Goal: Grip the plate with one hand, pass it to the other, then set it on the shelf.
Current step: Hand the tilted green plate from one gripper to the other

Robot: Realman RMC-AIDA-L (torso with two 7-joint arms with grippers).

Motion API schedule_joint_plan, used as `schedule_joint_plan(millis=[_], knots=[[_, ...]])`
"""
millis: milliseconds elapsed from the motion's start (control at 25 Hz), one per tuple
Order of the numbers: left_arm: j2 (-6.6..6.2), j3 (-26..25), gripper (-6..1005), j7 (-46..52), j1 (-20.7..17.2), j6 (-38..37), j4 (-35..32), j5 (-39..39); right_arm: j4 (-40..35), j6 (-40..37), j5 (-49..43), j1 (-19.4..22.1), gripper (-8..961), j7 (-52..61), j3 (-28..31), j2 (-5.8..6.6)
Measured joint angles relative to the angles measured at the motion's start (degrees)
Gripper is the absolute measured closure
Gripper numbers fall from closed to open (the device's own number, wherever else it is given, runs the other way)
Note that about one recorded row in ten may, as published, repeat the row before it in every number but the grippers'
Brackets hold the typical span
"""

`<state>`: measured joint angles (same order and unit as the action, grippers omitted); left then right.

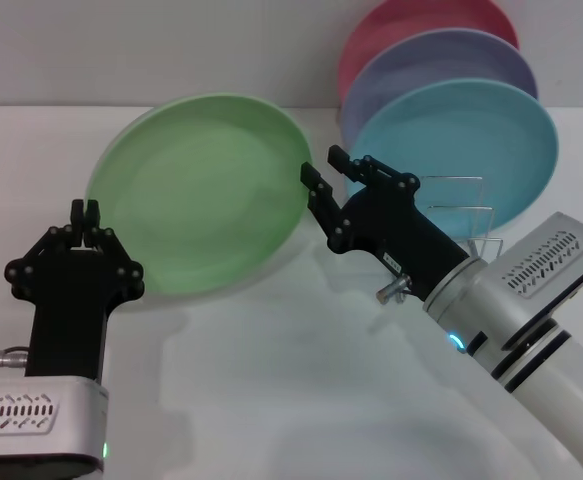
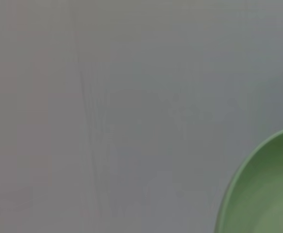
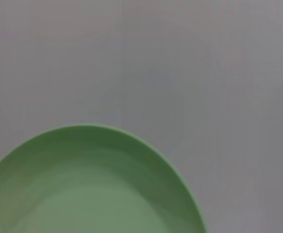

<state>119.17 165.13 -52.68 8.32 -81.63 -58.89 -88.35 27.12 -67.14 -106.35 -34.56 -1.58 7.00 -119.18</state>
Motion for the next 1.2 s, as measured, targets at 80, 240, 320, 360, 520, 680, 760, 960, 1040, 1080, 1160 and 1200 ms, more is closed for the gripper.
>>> schedule_joint_plan(millis=[80,240,320,360,520,680,760,960,1040,1080,1160,1200], knots=[[0.0,0.0,915,-0.1,0.0,0.0,0.0,0.3,0.0,0.1,0.0,0.0,621,0.0,0.4,0.0],[0.0,0.0,913,-0.1,0.0,0.0,0.0,0.6,-0.1,0.6,0.0,-0.1,620,0.0,0.7,0.0],[0.0,0.0,912,-0.1,-0.1,0.2,0.0,1.0,-0.1,0.6,0.0,-0.2,629,0.0,0.7,0.0],[0.0,0.0,912,-0.1,-0.1,0.2,0.0,1.1,-0.1,0.7,0.0,-0.2,637,0.0,0.7,0.0],[0.0,0.0,910,-0.1,-0.2,0.3,0.0,1.3,-0.2,0.7,0.0,-0.3,671,0.0,0.7,0.0],[0.0,0.0,909,-0.1,-0.2,0.4,0.1,1.3,-0.2,0.7,0.0,-0.4,705,0.0,0.7,0.0],[0.0,0.0,908,-0.1,-0.2,0.4,0.1,1.4,-0.2,0.8,0.0,-0.6,714,0.0,0.7,-0.03],[0.0,0.0,906,-0.1,-0.1,0.4,0.2,1.4,-0.2,2.0,0.0,-0.9,715,0.0,0.7,-0.07],[0.0,0.0,905,-0.1,-0.1,0.5,0.3,1.6,-0.2,2.1,0.0,-0.9,714,0.0,0.7,-0.08],[0.0,0.0,904,-0.1,-0.2,0.5,0.3,1.7,-0.2,2.1,0.0,-1.0,714,0.0,0.7,-0.08],[0.0,0.0,904,0.0,-0.2,0.6,0.3,2.0,-0.2,2.2,0.0,-1.0,733,0.0,0.7,-0.09],[0.0,0.0,903,0.0,-0.2,0.6,0.3,2.0,-0.2,2.2,-0.2,-1.1,753,0.0,0.7,-0.08]])
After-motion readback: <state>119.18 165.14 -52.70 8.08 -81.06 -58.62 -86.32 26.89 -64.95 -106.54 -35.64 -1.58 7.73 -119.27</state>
